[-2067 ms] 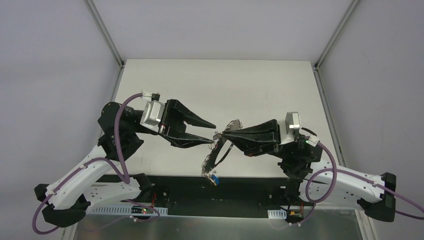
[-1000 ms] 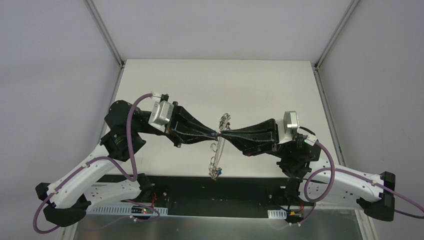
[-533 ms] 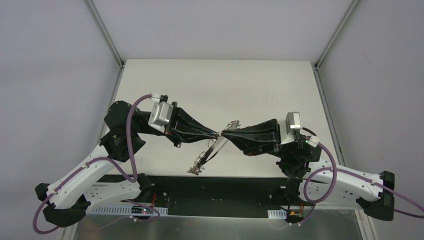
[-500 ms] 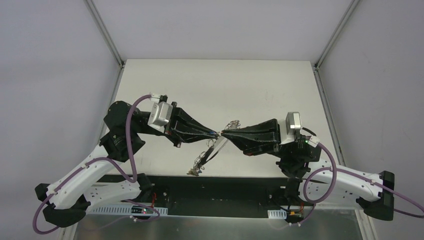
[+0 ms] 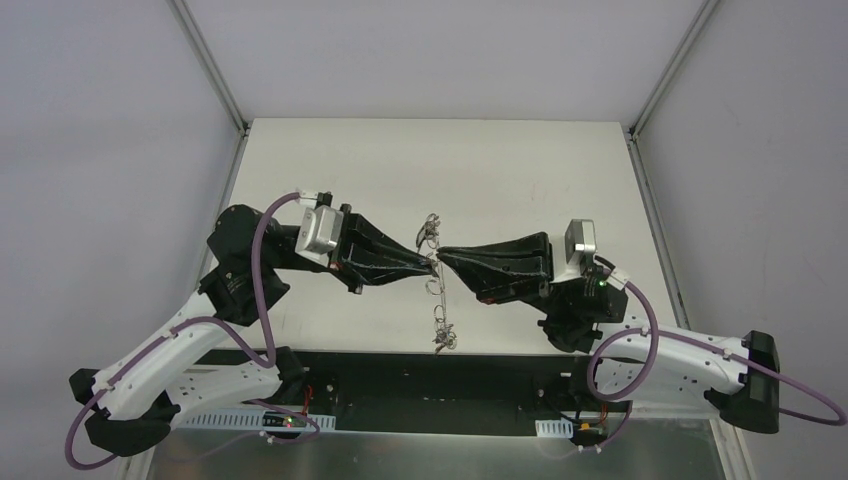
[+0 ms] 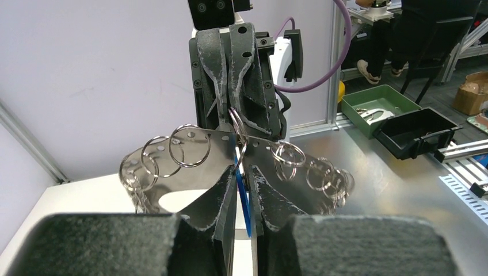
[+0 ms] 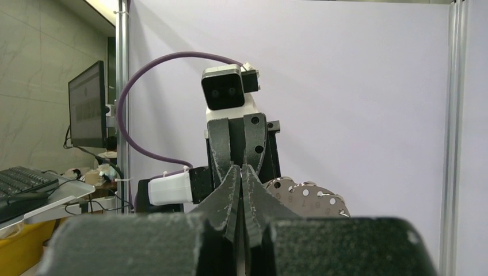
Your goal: Put the keys on the keyring
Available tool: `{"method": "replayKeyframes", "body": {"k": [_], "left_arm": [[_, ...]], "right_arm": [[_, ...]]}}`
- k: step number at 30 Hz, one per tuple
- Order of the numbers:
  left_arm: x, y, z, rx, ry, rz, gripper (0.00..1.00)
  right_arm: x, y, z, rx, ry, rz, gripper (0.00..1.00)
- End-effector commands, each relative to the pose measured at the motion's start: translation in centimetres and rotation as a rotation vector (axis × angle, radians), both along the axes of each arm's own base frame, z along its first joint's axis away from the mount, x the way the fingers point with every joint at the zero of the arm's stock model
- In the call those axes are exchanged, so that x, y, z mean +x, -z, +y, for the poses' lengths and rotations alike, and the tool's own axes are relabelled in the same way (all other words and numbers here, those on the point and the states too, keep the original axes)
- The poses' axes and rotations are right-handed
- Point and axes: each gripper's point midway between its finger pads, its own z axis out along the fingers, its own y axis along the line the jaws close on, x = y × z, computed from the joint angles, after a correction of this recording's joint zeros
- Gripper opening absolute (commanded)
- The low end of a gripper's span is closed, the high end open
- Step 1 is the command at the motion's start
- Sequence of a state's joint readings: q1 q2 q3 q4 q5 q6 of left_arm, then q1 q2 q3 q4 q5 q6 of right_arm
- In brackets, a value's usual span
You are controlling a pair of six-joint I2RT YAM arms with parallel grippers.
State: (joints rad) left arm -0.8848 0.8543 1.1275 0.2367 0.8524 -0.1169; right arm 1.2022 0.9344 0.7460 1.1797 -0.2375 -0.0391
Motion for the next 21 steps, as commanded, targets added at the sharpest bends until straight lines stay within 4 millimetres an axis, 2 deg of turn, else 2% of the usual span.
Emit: {"method": "replayKeyframes", "body": {"k": [1,11,14,21], "left_arm": [[-0.4,0.5,-0.1,0.000,0.016,-0.032,0.11],[-0.3,0.5,0.7,-0.003,-0.030,-0.041,0.38],[-0.1,0.4,1.0,-0.008,-0.055,-0.045,0.42],[0.1,-0.5,1.6,-0.019,-0.098,-0.056,0.45]], "right_arm": [[-0.4,-5.3,-4.1,0.238,0.018,-0.012,0.00],[-0.2,-4.5,-3.4,0.204,0.022,0.001,0.00],[-0.2,-4.2,-3.1,0.189,0.017,0.000,0.00],[-0.4,-3.6,-2.8,0.155,0.006,0.003,0.00]]}}
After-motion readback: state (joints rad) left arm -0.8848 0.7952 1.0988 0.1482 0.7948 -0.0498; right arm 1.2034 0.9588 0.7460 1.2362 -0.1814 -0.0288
